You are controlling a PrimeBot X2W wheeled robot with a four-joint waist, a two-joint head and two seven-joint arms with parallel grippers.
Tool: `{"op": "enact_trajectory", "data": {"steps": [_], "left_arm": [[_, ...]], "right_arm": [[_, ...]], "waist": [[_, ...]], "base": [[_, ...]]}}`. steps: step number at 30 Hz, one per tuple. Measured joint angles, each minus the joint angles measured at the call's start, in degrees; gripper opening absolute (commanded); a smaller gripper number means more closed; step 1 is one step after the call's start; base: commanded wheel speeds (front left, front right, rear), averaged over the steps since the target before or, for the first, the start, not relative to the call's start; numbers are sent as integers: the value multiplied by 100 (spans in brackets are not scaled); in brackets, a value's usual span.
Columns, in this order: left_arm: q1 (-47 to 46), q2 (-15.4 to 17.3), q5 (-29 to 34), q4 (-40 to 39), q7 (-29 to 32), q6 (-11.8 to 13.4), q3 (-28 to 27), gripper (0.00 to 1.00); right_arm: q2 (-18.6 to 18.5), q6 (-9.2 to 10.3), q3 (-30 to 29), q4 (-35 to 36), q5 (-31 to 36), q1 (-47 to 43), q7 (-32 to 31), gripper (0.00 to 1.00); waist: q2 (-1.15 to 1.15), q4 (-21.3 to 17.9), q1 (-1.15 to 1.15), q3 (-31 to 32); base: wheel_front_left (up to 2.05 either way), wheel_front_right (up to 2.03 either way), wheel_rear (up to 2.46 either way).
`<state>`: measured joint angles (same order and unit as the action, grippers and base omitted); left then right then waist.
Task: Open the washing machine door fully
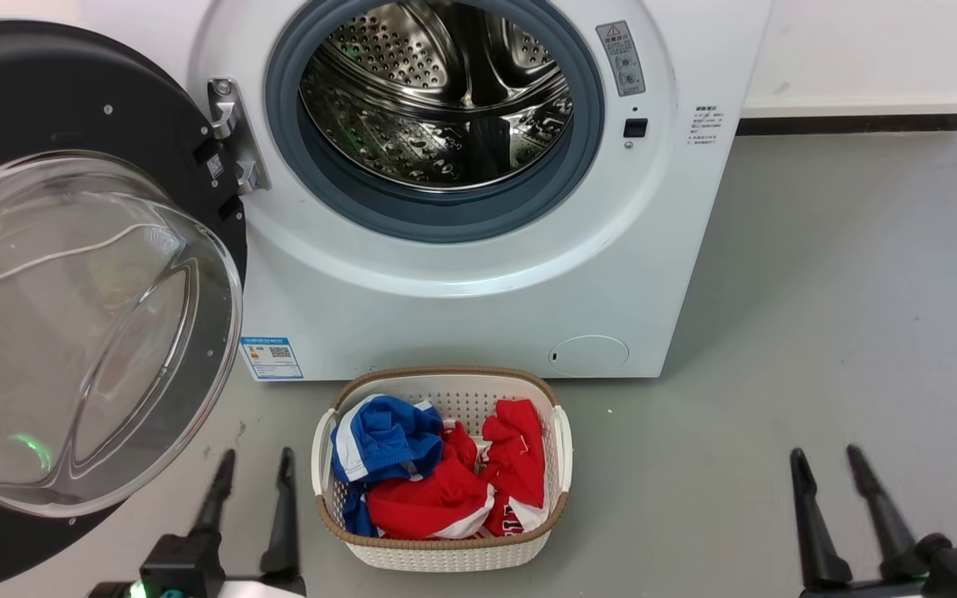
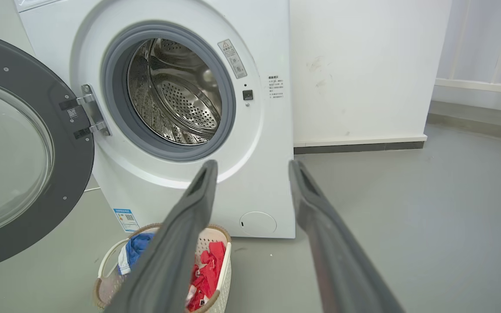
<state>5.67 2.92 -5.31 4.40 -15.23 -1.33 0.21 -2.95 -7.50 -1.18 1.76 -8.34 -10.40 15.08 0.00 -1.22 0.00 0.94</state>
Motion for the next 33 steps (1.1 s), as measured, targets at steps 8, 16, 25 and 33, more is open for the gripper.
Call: {"op": "enact_trajectory", "data": {"steps": [8,16,25,33], "left_arm": [[63,-4,-387,331,134,-18,-38,0],[-25,-4,-1301,389,352,-78,-92,0],[-153,-5,-2237,458,576,-148,-162,0],[-271,-4,-2983,510,759,-204,-225,0]], "right_arm": [[-3,0,23,-289,-401,-51,-81,0],[-42,0,36,-436,-1350,68,-253,0],[-81,0,44,-579,-2292,246,-432,0],[-110,1,40,-705,-3049,404,-576,0]], "waist": [[0,3,0,-4],[0,12,0,-11],[0,20,0,-19],[0,28,0,-26]], "base": [[0,0,0],[0,0,0],[0,0,0],[0,0,0]]}}
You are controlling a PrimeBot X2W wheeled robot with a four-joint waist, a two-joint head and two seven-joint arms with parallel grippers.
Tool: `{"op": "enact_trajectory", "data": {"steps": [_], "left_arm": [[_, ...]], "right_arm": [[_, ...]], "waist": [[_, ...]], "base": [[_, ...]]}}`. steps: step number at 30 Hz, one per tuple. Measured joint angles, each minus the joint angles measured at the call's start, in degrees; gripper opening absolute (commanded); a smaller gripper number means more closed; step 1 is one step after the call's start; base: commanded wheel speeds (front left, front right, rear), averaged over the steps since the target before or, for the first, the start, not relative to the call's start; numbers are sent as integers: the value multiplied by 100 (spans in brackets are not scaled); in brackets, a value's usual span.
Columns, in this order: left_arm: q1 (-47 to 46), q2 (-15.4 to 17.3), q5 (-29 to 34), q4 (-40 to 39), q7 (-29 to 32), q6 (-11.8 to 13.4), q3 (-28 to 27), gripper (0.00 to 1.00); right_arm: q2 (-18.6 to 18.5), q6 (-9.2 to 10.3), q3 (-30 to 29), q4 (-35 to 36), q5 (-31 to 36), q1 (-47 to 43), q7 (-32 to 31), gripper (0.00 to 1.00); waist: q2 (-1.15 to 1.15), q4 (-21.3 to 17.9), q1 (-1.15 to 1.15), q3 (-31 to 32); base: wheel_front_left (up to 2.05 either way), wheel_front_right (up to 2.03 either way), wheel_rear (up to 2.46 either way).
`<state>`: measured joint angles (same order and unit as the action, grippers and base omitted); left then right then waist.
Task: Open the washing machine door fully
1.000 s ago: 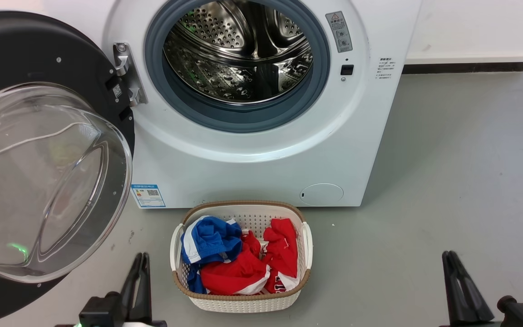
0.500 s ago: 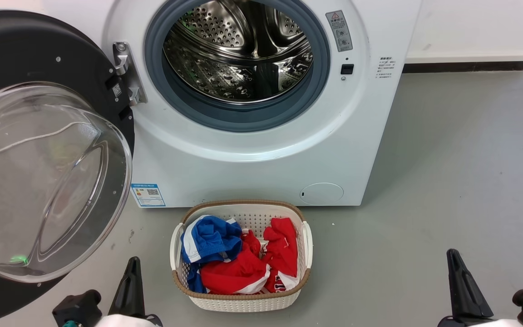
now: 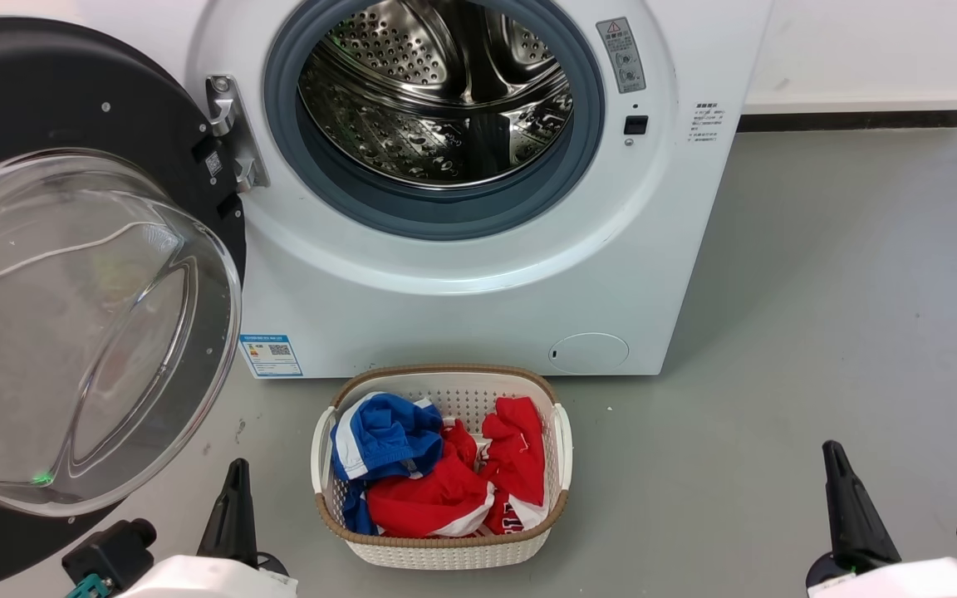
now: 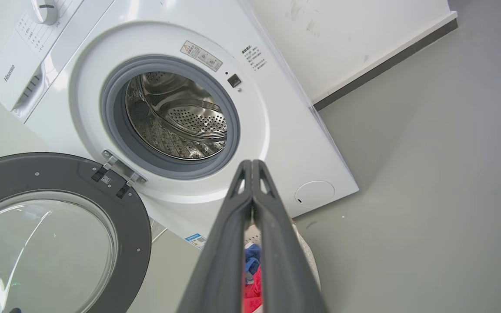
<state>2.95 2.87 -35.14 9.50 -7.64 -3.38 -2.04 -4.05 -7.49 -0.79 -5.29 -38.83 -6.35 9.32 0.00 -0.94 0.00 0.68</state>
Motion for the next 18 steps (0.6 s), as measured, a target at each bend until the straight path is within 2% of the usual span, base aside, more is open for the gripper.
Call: {"op": "enact_trajectory", "data": {"steps": [18], "left_arm": [[-224,-1,-1467,122,359,-92,-108,0]], "right_arm": [[-44,0,-41,-208,-1462,310,-331,0]], "waist": [[0,17,0,-16]], "base": [[0,0,0]]}}
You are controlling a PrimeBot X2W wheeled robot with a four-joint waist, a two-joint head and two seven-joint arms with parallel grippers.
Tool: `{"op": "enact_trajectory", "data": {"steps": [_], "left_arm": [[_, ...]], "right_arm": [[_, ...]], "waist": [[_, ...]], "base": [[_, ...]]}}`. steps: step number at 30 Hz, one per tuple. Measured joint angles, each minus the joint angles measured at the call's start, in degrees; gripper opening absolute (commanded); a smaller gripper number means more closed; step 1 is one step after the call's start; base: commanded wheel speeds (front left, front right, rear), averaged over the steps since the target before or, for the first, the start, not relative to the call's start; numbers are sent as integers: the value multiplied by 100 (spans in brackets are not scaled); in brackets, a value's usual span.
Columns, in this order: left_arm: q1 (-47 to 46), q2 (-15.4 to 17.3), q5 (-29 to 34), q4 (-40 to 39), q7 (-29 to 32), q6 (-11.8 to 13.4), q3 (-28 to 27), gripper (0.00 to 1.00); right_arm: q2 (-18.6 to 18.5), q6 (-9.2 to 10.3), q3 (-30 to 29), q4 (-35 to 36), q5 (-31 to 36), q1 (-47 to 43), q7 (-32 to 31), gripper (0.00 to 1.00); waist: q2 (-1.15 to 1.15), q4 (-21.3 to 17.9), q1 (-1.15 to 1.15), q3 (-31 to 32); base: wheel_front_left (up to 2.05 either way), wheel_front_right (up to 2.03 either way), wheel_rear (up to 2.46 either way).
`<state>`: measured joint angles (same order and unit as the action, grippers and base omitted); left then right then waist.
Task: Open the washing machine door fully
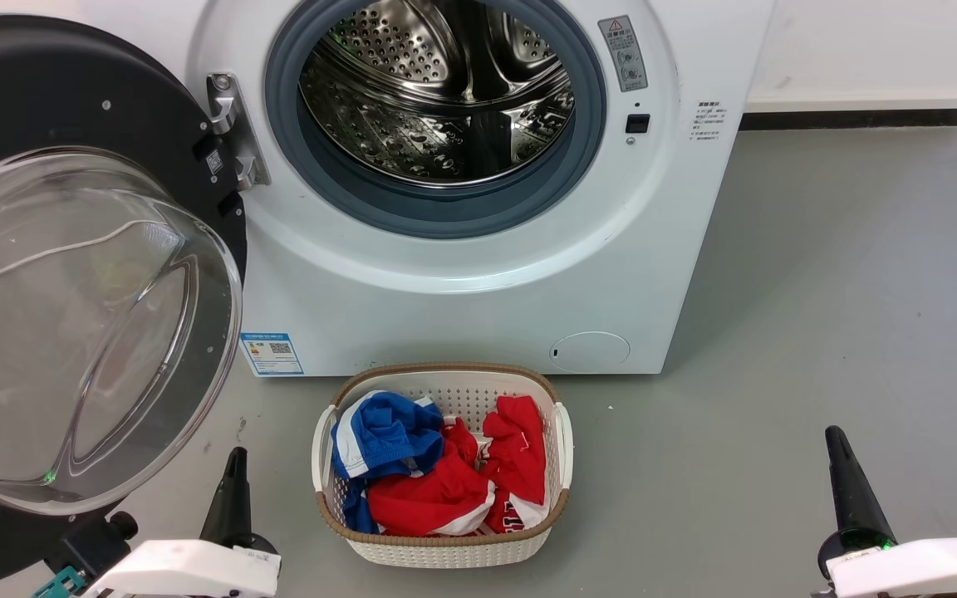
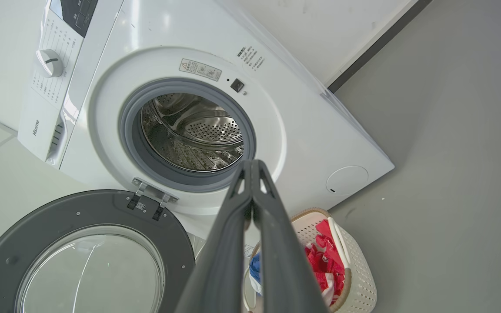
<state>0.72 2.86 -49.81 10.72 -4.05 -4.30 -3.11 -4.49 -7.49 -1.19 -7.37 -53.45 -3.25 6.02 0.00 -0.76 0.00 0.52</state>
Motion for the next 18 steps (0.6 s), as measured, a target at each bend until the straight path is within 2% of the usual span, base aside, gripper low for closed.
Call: {"op": "enact_trajectory", "data": {"steps": [18], "left_arm": [[-196,0,-1233,93,298,-80,-99,0]], "right_arm": [[-18,0,-60,-194,-1203,242,-289,0]], "waist": [[0,17,0,-16]], "base": [[0,0,0]]}}
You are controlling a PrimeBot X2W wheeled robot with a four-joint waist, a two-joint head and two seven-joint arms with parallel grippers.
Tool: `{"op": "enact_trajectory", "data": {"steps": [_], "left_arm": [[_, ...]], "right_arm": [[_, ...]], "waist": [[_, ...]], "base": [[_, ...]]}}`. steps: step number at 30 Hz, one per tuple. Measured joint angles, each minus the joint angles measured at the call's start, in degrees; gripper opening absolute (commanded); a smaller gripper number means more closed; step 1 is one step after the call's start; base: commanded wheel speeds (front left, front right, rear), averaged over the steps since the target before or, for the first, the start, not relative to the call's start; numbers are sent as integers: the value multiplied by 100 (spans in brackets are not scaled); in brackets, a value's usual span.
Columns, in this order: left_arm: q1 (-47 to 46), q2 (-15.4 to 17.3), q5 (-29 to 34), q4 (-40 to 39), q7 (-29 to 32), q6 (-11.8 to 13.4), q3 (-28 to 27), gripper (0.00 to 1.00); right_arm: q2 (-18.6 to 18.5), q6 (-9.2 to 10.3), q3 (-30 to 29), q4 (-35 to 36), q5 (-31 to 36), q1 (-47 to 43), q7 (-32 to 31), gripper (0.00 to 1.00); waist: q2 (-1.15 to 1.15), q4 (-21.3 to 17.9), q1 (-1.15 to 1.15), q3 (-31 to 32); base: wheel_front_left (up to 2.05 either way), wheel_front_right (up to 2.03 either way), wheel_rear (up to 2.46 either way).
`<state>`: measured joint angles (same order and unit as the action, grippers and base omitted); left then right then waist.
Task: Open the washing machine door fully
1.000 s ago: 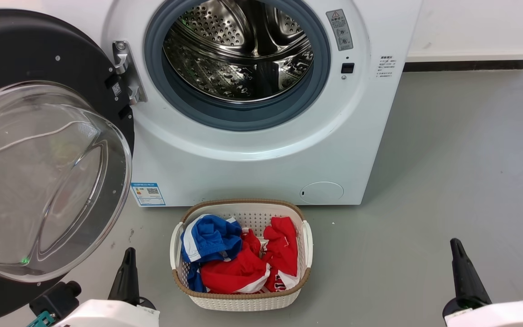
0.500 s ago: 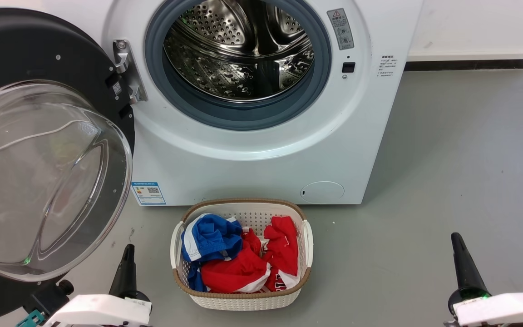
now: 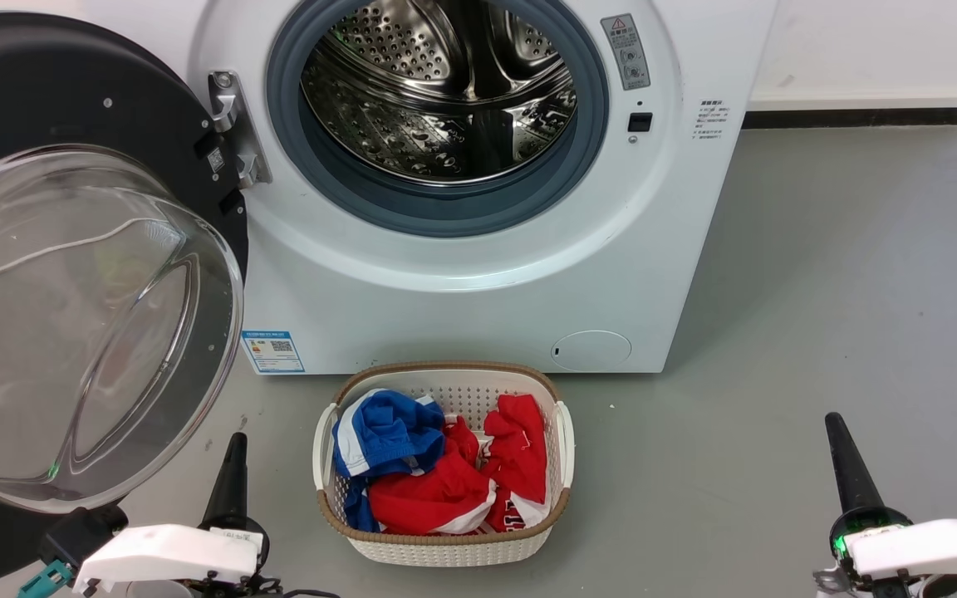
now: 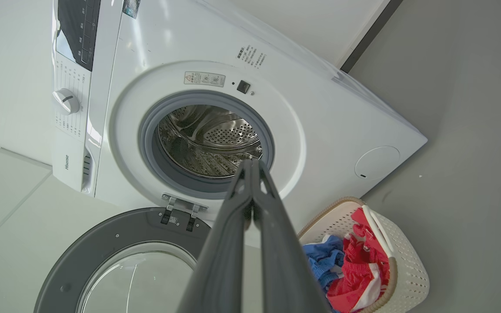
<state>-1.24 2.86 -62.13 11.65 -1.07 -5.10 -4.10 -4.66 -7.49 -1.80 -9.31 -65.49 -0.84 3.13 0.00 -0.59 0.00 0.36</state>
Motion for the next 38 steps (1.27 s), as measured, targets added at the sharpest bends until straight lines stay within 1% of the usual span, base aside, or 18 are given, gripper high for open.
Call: {"op": "enact_trajectory", "data": {"steps": [38], "left_arm": [[-315,2,-2121,171,545,-154,-172,0]], "right_arm": [[2,0,-167,-325,-2013,443,-552,0]], "waist": [[0,38,0,-35]], "base": [[0,0,0]]}}
